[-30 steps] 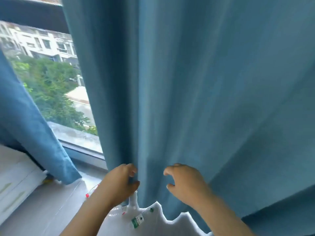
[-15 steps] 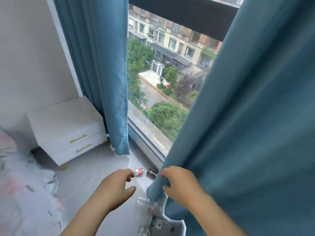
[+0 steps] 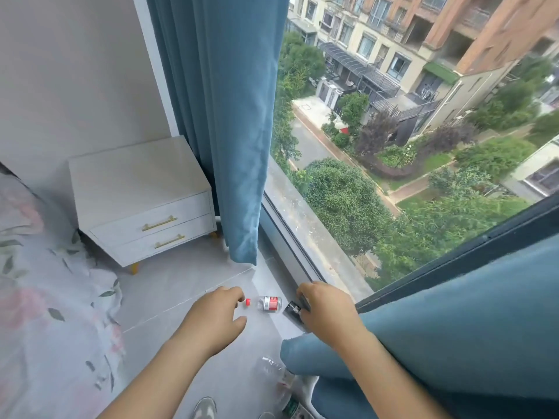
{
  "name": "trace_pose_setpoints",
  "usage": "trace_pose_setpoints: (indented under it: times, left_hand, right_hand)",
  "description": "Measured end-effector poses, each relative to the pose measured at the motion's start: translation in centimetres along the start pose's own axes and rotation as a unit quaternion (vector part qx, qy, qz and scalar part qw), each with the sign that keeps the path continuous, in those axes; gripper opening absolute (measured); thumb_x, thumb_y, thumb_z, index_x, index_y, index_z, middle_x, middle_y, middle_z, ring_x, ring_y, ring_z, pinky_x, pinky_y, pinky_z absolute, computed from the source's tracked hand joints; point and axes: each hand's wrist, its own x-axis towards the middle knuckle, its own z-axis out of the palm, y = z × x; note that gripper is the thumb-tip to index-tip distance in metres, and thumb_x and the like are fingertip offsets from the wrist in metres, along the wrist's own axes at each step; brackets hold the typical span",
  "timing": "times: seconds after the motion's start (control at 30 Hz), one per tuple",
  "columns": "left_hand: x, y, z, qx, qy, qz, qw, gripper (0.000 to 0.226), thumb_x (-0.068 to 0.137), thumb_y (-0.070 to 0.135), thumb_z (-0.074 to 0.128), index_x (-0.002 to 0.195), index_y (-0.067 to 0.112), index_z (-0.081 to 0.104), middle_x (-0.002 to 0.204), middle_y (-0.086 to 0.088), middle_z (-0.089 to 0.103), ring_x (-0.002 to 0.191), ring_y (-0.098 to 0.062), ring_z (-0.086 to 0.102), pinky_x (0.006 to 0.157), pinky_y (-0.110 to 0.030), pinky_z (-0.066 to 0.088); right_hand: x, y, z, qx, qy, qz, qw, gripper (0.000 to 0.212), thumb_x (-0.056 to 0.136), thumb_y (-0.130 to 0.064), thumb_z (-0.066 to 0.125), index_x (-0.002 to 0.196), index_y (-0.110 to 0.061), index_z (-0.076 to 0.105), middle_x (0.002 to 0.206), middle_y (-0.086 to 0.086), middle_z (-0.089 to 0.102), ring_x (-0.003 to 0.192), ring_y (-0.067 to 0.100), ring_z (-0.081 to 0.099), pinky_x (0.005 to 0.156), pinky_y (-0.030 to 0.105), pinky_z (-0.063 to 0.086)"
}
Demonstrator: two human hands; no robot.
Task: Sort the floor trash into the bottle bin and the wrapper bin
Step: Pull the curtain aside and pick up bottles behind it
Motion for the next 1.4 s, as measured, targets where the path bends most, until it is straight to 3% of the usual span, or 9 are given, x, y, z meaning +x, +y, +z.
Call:
trace_pose_setpoints:
  times: [0.37,0.63,0.8,1.07,1.4]
  left_hand:
    - [17.3,-10.6,17.1,0.022,-0.045,0.007,0.999,0.036,0.091,0.03,0.05,0.127,0.024,0.049,0.125,0.004,0.054,0.112,-0.017,0.053,0.091,-0.027,0.044]
    - [30.4,-18.6,33.2,0.064,-0.058,0.037,0.996,0.031,0.088,0.027,0.051,0.119,0.02,0.053,0.119,0.002,0.055,0.106,-0.02,0.055,0.086,-0.028,0.046]
    - [37.4,-21.9,41.5,0.088,-0.032,0.071,0.993,0.032,0.09,0.03,0.049,0.119,0.019,0.053,0.118,-0.002,0.056,0.107,-0.024,0.055,0.086,-0.03,0.043]
    - [41.7,-21.5,48.3,0.132,-0.032,0.118,0.984,0.037,0.086,0.029,0.053,0.121,0.019,0.049,0.116,-0.003,0.052,0.111,-0.025,0.049,0.091,-0.032,0.043]
    - [46.1,-20.8,52.7,0.178,-0.006,0.136,0.975,0.048,0.083,0.037,0.059,0.123,0.017,0.043,0.122,-0.004,0.047,0.113,-0.026,0.046,0.094,-0.036,0.043]
  right_hand:
    - [14.4,7.3,22.1,0.028,-0.019,0.08,0.996,0.031,0.084,-0.016,0.05,0.114,-0.022,0.057,0.107,-0.003,0.061,0.1,0.021,0.058,0.067,0.027,0.036]
    - [23.6,14.1,40.5,0.027,-0.011,0.116,0.993,0.026,0.089,-0.022,0.048,0.113,-0.019,0.058,0.108,-0.002,0.061,0.102,0.02,0.057,0.069,0.026,0.037]
    - [27.9,17.8,50.1,0.037,-0.001,0.138,0.99,0.029,0.084,-0.017,0.051,0.112,-0.019,0.058,0.11,-0.002,0.062,0.103,0.02,0.057,0.078,0.028,0.046]
    - [28.7,21.7,56.4,0.038,0.03,0.158,0.986,0.035,0.086,-0.018,0.05,0.121,-0.018,0.056,0.115,0.001,0.059,0.105,0.023,0.057,0.081,0.03,0.048]
    - [30.6,25.8,60.3,0.031,0.047,0.186,0.981,0.043,0.079,-0.02,0.056,0.122,-0.02,0.05,0.114,0.0,0.054,0.1,0.025,0.056,0.072,0.029,0.045]
